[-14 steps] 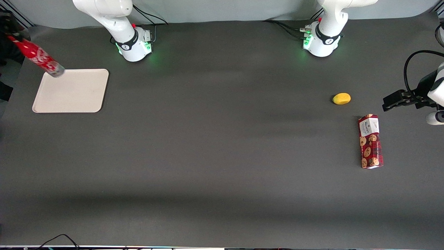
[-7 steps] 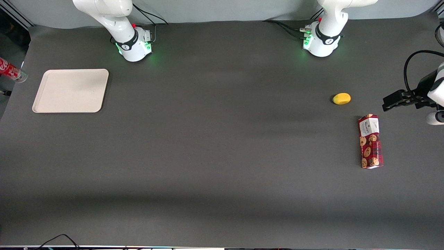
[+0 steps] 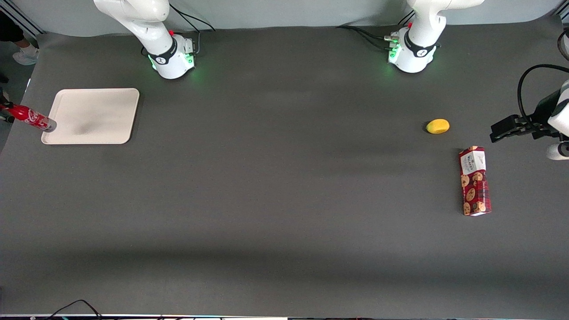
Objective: Place coke bottle on tray
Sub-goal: 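Carry the bottle over the white tray with the right gripper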
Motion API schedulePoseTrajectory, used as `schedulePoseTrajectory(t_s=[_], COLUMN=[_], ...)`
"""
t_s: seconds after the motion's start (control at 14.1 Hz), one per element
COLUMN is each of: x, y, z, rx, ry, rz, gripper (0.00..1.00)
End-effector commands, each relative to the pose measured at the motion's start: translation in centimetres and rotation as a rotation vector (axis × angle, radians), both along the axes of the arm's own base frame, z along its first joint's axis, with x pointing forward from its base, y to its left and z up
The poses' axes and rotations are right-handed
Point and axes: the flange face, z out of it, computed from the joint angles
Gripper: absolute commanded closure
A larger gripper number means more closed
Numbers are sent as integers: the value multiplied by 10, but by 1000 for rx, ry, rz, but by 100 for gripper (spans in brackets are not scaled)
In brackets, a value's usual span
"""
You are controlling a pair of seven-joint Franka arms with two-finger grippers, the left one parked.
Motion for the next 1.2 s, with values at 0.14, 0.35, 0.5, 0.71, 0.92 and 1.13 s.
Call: schedulePoseTrajectory(t_s=[0.14, 0.35, 0.5, 0.71, 0.92, 1.13], x=[-23, -28, -36, -45, -47, -45], y=[-24, -35, -42, -54, -56, -55], z=[-47, -67, -70, -79, -86, -88], rx=[-26, 7, 12, 5, 11, 12], ry=[-24, -28, -23, -20, -8, -5], rz=[34, 28, 22, 23, 16, 16], gripper=[100, 100, 100, 100, 71, 22])
